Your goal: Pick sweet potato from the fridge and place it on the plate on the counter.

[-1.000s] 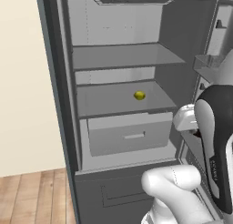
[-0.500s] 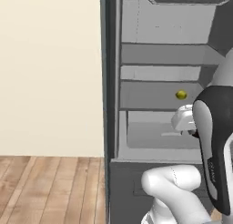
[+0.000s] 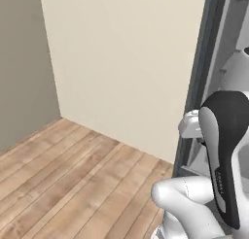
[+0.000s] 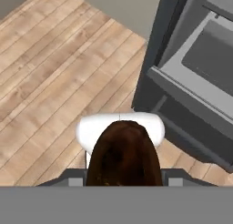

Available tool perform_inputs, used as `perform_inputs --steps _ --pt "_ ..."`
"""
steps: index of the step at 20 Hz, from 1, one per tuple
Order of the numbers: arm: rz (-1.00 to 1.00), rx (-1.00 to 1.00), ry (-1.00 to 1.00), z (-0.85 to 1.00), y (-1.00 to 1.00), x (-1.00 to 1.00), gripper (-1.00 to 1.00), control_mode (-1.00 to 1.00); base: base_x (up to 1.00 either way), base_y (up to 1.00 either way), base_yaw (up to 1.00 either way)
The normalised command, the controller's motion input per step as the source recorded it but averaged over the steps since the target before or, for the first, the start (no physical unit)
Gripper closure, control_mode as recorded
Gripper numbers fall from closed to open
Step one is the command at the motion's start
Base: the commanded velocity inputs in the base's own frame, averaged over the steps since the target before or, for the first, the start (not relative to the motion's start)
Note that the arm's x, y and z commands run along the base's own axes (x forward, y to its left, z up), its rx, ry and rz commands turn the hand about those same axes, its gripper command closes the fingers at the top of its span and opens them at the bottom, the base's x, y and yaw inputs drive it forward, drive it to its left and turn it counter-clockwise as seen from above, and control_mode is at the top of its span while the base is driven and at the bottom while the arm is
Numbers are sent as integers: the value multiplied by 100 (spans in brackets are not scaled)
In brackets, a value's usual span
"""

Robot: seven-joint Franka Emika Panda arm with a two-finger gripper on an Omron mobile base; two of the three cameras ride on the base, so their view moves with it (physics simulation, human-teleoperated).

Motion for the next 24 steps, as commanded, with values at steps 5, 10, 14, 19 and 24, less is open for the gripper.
perform_inputs --steps 5,10,14,19,24 --pt "0 0 0 0 0 0 100 100 14 19 86" --pt "0 0 0 0 0 0 100 100 23 26 82" --pt "0 0 0 0 0 0 100 100 21 25 85" --pt "0 0 0 0 0 0 100 100 18 25 86" --pt "0 0 0 0 0 0 100 100 24 20 86"
